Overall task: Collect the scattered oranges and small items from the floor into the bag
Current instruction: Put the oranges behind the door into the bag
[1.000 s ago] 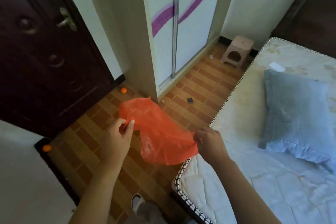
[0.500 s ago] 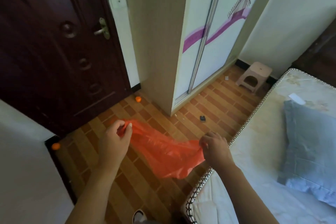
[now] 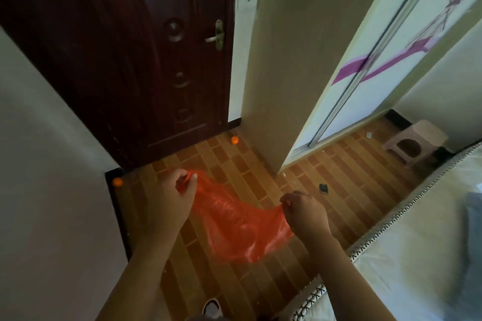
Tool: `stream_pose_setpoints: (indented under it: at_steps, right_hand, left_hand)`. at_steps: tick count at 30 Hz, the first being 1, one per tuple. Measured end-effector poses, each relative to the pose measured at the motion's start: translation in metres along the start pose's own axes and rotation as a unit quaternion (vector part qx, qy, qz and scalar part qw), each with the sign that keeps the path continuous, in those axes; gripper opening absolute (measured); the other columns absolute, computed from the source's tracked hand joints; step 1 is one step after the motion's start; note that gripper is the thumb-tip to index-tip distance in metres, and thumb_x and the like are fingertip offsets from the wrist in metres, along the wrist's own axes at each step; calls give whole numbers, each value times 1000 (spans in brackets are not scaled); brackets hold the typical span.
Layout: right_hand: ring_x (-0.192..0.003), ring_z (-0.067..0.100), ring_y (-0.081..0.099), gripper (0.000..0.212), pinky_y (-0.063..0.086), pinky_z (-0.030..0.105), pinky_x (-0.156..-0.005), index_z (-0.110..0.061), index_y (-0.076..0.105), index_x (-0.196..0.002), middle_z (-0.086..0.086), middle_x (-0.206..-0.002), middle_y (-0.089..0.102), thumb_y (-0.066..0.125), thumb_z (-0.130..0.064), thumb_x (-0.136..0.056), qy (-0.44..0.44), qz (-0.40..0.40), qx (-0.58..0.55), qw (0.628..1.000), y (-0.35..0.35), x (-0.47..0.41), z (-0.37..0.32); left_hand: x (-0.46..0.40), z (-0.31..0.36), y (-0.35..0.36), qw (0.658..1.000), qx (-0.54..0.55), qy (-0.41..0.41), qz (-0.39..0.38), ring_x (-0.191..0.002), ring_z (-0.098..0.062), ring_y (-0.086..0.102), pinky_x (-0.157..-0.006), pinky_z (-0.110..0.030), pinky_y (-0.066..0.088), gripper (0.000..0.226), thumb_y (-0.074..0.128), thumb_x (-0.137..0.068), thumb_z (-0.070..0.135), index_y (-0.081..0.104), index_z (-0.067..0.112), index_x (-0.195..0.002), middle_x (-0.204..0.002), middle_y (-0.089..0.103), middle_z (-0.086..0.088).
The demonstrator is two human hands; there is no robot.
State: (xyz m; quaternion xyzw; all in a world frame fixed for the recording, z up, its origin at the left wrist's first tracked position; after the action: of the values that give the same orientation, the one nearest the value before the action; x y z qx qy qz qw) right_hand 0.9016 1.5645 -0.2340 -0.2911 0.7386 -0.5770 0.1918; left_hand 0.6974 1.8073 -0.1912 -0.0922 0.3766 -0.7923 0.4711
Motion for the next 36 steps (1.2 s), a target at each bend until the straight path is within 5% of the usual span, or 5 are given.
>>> stream_pose_setpoints:
  at_steps: [9,15,23,27,36]
  right_hand:
    - [-89,18,71,29,54,30,-70,-28,72,-116,-7,-104,72,52,-20,-96,-68,-33,-8,997,11,-35,-79]
    - [-86,22,68,34,53,34,-68,-26,68,-109,-4,-102,68,43,-42,-92,-106,-53,-19,993,17,-59,-121]
    - [-98,21,69,42,54,32,-75,-26,62,-138,-3,-120,66,52,-20,-97,-155,-72,-40,984,23,-120,-147]
    - [-102,21,68,44,50,29,-75,-25,62,-138,-2,-125,65,54,-16,-96,-182,-82,-38,979,20,-162,-156]
    - [-112,26,66,49,52,34,-87,-25,60,-140,1,-131,65,59,-15,-93,-227,-121,-56,965,28,-260,-168]
  left_hand:
    - [-5,-51,-26,998,19,-51,19,-73,4,59,-61,-23,51,12,65,-99,36,69,25,-95,-79,62,18]
    - [-13,-69,-45,997,-4,-56,49,-69,-3,61,-60,-38,56,14,64,-99,35,66,26,-88,-74,64,13]
    - [-46,-91,-52,990,-31,-108,88,-71,-5,62,-63,-35,57,12,62,-98,44,63,33,-95,-79,63,16]
    - [-69,-95,-49,983,-41,-143,112,-74,-6,65,-67,-38,59,23,53,-96,56,63,36,-101,-83,66,17]
    - [-112,-88,-35,968,-55,-193,152,-74,-9,66,-70,-39,59,16,59,-97,41,67,27,-99,-81,69,11]
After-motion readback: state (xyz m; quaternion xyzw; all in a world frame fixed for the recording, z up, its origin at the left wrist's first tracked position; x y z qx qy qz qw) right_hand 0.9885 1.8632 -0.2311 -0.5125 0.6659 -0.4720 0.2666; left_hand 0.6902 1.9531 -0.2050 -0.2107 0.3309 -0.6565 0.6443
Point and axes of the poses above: each hand's wrist, its own x-axis away from the middle knuckle, its own y-axis out of the palm, z = x × y, the point moved 3 cm from there along -x, towards the middle knuckle
